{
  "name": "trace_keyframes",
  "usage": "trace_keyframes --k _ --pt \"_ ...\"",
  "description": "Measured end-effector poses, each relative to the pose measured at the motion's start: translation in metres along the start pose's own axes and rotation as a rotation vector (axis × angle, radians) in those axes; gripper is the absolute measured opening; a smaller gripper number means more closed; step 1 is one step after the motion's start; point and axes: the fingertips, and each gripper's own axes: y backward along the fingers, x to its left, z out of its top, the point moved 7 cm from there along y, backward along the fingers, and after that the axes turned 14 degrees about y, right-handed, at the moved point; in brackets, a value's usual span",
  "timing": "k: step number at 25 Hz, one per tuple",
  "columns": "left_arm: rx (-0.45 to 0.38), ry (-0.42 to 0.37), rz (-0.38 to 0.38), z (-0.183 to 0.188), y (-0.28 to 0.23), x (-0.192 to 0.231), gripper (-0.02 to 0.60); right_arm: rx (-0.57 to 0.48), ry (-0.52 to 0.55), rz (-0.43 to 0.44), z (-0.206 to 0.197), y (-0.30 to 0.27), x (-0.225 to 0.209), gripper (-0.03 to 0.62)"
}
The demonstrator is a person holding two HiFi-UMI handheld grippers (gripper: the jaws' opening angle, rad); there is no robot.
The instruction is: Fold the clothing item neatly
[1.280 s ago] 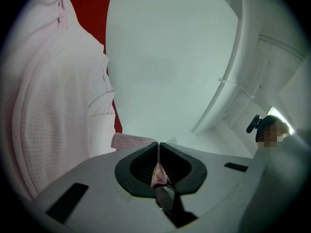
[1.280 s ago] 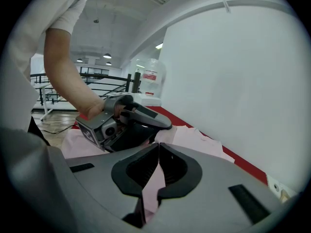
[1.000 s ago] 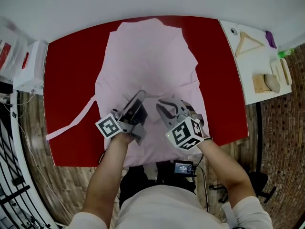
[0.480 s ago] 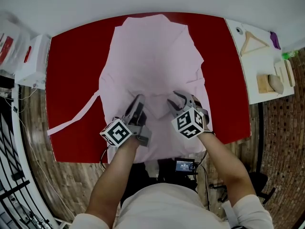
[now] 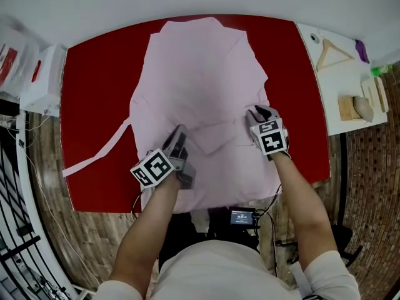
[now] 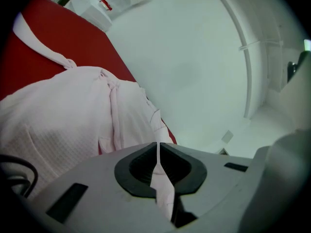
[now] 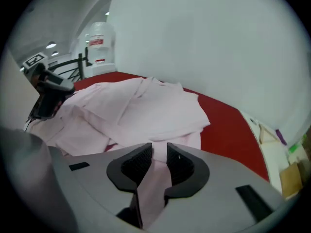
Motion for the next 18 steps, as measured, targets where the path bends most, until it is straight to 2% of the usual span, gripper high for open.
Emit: trace_keyframes --k 3,6,12,18 --pt "0.027 -0.013 0.067 0.006 -0.002 0.014 0.017 0.041 -0.124 -0.028 -0.021 -0.008 -0.018 0.057" --pt "0.065 -0.034 0.125 0.014 -0.004 0.026 0.017 0.073 -0.177 -0.040 -0.034 -0.012 -0.027 0.044" --pt "0.109 -0.029 0.228 0.018 -0.004 0.047 0.017 0.081 -0.172 -0.031 -0.036 -0.016 -0.030 0.043" --pt "0.121 -0.041 0.233 0.019 -0.004 0.049 0.017 0.057 -0.195 -0.006 -0.039 -0.016 -0.032 0.043"
